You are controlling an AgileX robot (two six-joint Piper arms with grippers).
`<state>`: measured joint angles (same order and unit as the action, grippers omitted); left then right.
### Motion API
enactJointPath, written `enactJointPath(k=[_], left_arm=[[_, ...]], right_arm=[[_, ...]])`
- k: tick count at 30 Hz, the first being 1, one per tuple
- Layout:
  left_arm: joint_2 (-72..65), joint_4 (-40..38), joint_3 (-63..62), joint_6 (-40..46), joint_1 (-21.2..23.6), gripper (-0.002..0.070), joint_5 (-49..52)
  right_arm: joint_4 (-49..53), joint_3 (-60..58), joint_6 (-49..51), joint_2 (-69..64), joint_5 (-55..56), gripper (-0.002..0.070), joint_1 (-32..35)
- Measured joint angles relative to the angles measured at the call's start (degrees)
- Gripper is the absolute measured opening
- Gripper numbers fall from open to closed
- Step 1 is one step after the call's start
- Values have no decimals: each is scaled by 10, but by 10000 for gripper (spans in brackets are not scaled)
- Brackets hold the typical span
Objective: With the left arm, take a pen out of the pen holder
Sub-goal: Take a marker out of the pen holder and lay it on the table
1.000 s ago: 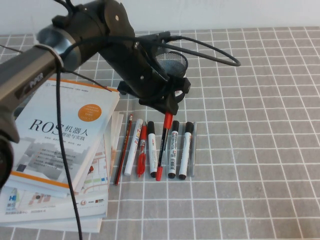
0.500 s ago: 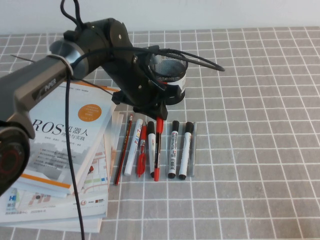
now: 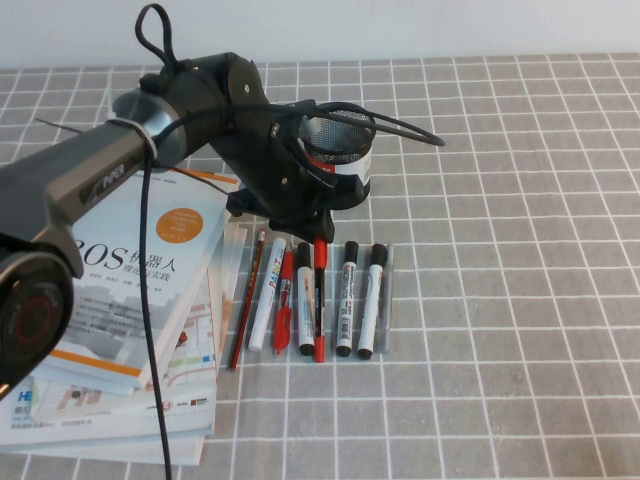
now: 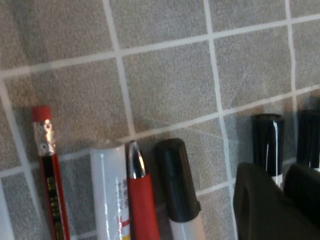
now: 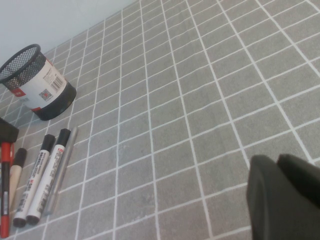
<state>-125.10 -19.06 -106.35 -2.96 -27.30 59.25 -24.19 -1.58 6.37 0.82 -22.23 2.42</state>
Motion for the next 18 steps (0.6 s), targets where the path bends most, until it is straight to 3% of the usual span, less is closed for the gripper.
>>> enactJointPath(k=[3,10,18], left_arm=[[-1,1,0,0,0,106,-1],[-2,1,0,-1,0,298,13],[34,7,0,35,1,312,42]], right_arm=[[0,0,0,0,0,-13,0],[0,0,0,0,0,-13,0],[0,0,0,0,0,-13,0]])
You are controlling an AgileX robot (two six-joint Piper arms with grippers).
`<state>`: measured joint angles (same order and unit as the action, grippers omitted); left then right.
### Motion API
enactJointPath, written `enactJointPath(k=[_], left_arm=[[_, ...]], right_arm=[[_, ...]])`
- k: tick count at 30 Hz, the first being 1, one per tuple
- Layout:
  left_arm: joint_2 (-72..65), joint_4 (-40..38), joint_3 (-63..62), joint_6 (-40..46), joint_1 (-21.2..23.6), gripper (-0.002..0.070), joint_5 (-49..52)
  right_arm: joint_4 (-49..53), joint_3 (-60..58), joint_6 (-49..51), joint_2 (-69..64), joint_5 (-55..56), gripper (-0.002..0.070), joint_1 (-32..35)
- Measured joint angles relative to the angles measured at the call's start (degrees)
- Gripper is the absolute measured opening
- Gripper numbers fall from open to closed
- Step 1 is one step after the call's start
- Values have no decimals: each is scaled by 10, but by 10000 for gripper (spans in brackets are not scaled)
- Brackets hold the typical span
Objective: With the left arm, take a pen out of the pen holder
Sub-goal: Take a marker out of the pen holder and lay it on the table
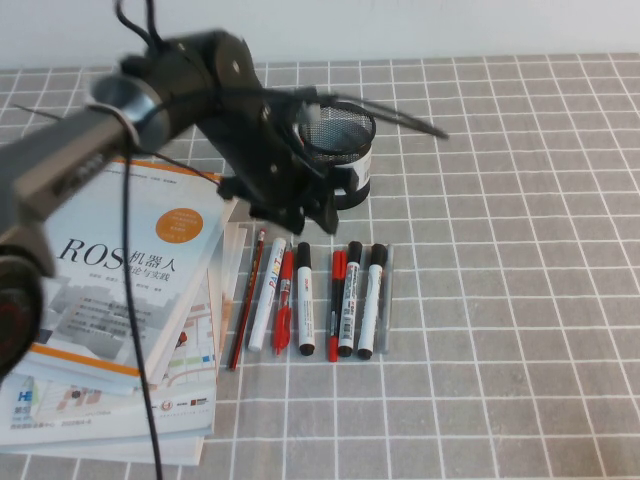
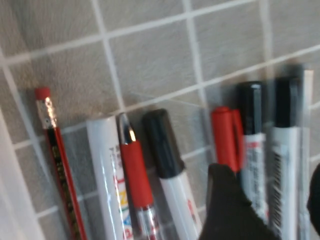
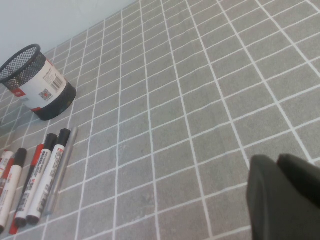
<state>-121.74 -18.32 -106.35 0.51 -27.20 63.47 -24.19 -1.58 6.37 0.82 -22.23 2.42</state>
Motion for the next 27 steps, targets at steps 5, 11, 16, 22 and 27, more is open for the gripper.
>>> enactJointPath(k=[5,11,16,22,27], left_arm=[[97,61,1,19,0,179,19],[277,136,82,20,2,71,5],[448,136,232,21,-7,60,-66],[655,134,459,-5,-48,55,-147],[821,134,633,-54,-62,11,-196]], right_arm=[[0,0,0,0,0,-13,0],[0,0,0,0,0,-13,0],[0,0,0,0,0,-13,0],[0,0,0,0,0,-13,0],[0,0,0,0,0,-13,0]])
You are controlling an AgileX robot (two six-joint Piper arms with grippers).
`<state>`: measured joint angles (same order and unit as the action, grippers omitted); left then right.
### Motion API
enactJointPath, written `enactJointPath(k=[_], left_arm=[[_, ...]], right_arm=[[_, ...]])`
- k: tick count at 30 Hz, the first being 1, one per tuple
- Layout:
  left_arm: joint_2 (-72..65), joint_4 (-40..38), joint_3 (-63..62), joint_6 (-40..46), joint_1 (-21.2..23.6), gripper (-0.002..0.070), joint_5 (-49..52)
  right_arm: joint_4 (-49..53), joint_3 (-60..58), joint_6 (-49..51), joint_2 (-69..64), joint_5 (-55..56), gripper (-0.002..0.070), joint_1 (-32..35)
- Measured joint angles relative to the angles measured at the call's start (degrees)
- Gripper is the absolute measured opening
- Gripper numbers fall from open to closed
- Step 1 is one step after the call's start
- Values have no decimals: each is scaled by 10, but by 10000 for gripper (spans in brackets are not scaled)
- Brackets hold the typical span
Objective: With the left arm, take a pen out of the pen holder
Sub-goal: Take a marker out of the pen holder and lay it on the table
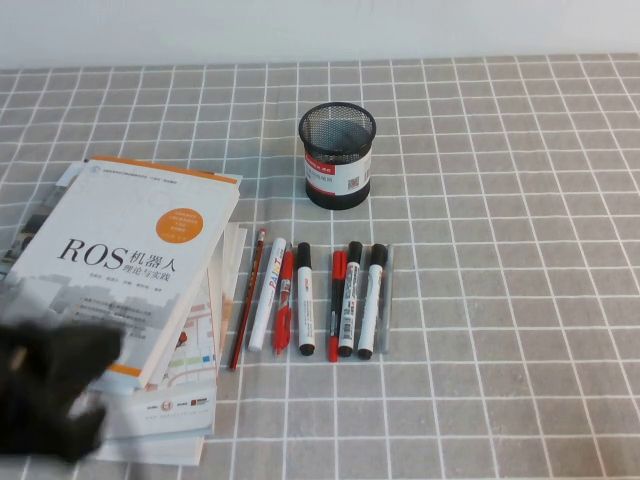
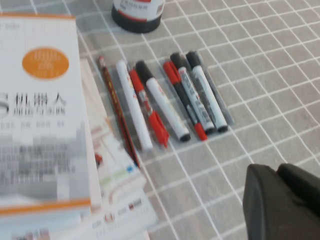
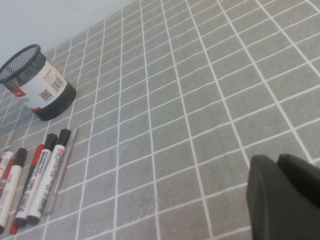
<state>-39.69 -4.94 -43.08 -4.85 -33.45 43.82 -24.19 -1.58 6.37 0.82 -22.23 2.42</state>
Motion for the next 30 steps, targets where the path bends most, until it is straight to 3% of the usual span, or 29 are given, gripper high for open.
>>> enactJointPath(k=[6,14,25,30], left_arm=[[189,27,105,-71,0,-1,14],[374,81,226,-84,0,-2,-56],[393,112,348,-88,0,-3,-151],[393,129,437,-88,16,-3,-281]], right_arm=[[0,0,0,0,0,-13,0],[0,0,0,0,0,-13,0],[0,0,0,0,0,-13,0],[0,0,0,0,0,-13,0]])
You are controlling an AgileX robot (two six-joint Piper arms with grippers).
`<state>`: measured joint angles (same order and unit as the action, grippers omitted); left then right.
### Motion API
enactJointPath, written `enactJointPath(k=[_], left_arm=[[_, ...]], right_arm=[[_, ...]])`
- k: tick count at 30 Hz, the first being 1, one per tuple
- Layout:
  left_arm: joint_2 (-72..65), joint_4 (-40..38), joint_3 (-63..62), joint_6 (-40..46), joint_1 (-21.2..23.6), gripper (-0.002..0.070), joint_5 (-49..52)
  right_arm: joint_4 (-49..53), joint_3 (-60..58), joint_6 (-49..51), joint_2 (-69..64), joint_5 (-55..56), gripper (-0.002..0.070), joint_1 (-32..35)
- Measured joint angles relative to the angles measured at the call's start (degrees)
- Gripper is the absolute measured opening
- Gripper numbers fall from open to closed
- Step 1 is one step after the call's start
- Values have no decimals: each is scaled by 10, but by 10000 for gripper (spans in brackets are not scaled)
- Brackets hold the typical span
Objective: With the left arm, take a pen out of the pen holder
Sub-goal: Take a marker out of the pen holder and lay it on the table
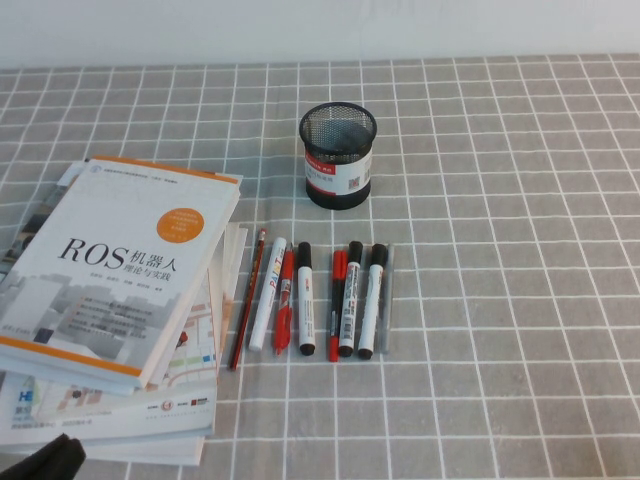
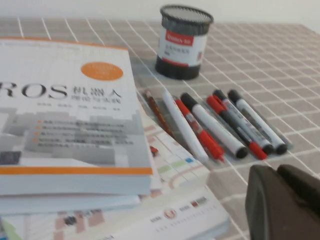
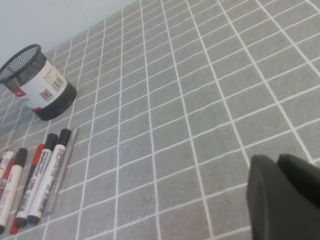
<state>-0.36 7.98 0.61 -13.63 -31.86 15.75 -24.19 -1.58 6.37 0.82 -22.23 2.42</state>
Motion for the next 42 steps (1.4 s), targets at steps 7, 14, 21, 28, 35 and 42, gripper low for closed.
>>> enactJointPath(k=[7,14,21,28,35,42], left_arm=[[0,10,9,22,75,-3,-30],[0,4,9,119,166,-3,12],[0,-31,9,177,231,-3,56],[0,-44,9,183,259,-3,56],[0,-45,9,183,259,-3,56],[0,-46,9,183,259,-3,56]], right_arm=[[0,0,0,0,0,-12,0],[0,0,0,0,0,-13,0],[0,0,0,0,0,-13,0],[0,0,0,0,0,-13,0],[0,0,0,0,0,-13,0],[0,0,0,0,0,-13,0]])
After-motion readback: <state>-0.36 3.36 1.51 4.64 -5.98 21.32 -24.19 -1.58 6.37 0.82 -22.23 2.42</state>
